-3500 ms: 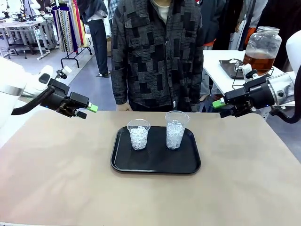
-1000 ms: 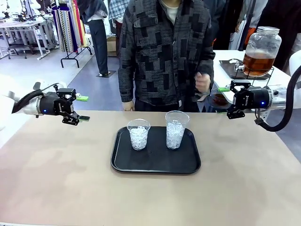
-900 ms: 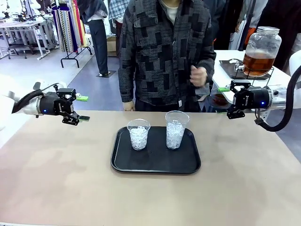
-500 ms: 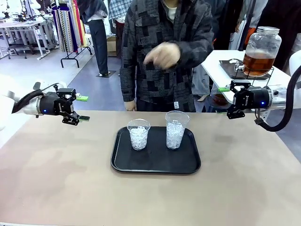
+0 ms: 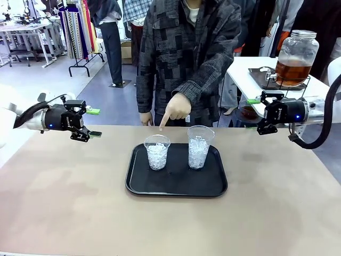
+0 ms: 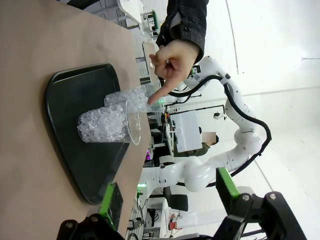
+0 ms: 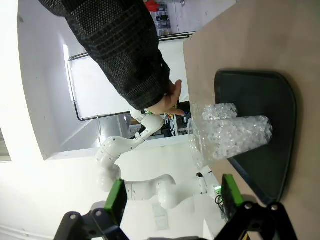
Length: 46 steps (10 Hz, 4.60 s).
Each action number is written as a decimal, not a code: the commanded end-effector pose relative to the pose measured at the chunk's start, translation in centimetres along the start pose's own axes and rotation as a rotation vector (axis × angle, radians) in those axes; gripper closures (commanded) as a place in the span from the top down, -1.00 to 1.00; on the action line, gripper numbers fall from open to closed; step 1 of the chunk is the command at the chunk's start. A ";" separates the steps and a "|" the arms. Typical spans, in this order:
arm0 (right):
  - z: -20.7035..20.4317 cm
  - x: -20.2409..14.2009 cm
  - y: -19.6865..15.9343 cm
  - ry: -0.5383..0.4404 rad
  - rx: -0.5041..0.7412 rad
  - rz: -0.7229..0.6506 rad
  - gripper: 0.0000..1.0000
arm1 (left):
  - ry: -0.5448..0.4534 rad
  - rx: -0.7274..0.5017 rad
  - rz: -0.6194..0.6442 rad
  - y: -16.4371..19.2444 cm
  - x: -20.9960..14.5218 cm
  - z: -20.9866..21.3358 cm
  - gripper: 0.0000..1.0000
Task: Pour the drink into the iced cup.
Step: Pick up the iced cup indicated by the human and present it to them.
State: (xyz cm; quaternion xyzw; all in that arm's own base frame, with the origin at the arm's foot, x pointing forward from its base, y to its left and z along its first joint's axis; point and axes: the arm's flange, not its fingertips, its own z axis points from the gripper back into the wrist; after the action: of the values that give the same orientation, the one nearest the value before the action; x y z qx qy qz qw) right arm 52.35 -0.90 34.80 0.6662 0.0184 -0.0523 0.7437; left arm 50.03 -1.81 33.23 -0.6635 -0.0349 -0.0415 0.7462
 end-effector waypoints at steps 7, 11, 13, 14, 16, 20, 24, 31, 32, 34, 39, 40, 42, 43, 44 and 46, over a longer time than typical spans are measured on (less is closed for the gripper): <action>0.0 0.1 0.1 -0.002 0.002 0.002 1.00 | 0.000 0.000 0.000 0.0 0.0 0.0 1.00; 0.0 0.1 0.1 -0.002 0.002 0.002 1.00 | -0.026 0.046 -0.561 0.6 -0.6 -0.2 1.00; 0.0 0.1 0.1 -0.002 0.002 0.002 1.00 | -0.045 0.080 -0.740 0.8 -1.6 -0.9 1.00; 0.0 0.1 0.1 -0.002 0.002 0.002 1.00 | -0.018 0.075 -0.787 0.7 -1.8 -1.0 1.00; 0.0 0.1 0.1 -0.002 0.002 0.002 1.00 | -0.008 0.072 -0.737 0.8 -0.7 -0.5 1.00; 0.0 0.1 0.1 -0.002 0.002 0.002 1.00 | 0.008 0.075 -0.753 1.0 -0.9 -0.6 1.00; 0.0 0.1 0.1 -0.002 0.002 0.002 1.00 | -0.011 0.061 -1.321 2.7 -1.5 -1.8 1.00; 0.0 0.1 0.1 -0.002 0.002 0.002 1.00 | -0.036 0.172 -1.499 4.6 -2.5 -4.9 1.00; 0.0 0.1 0.1 -0.002 0.002 0.002 1.00 | -0.061 0.202 -1.506 4.4 -2.1 -4.3 1.00; 0.0 0.1 0.1 -0.002 0.002 0.002 1.00 | -0.061 0.202 -1.506 4.4 -2.1 -4.3 1.00; 0.0 0.1 0.1 -0.002 0.002 0.002 1.00 | -0.034 0.206 -1.474 5.2 -1.3 -6.6 1.00; 0.0 0.1 0.1 -0.002 0.002 0.002 1.00 | -0.041 0.208 -1.465 5.4 -1.1 -7.4 1.00; 0.0 0.1 0.1 -0.002 0.002 0.002 1.00 | -0.036 0.198 -1.465 6.1 -0.8 -9.1 1.00; 0.0 0.1 0.1 -0.002 0.002 0.002 1.00 | -0.033 0.179 -1.472 6.4 -0.6 -9.8 1.00; 0.0 0.1 0.1 -0.002 0.002 0.002 1.00 | -0.028 0.172 -1.474 6.7 -0.4 -10.5 1.00; 0.0 0.1 0.1 -0.002 0.002 0.002 1.00 | -0.014 0.150 -1.480 7.3 0.2 -12.2 1.00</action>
State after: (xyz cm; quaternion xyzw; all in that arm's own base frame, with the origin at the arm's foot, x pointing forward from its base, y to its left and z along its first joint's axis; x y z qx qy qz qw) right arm 52.34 -0.89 34.77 0.6662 0.0187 -0.0524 0.7437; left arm 50.26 -12.41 24.96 -0.4166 -0.4739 -0.5293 0.5671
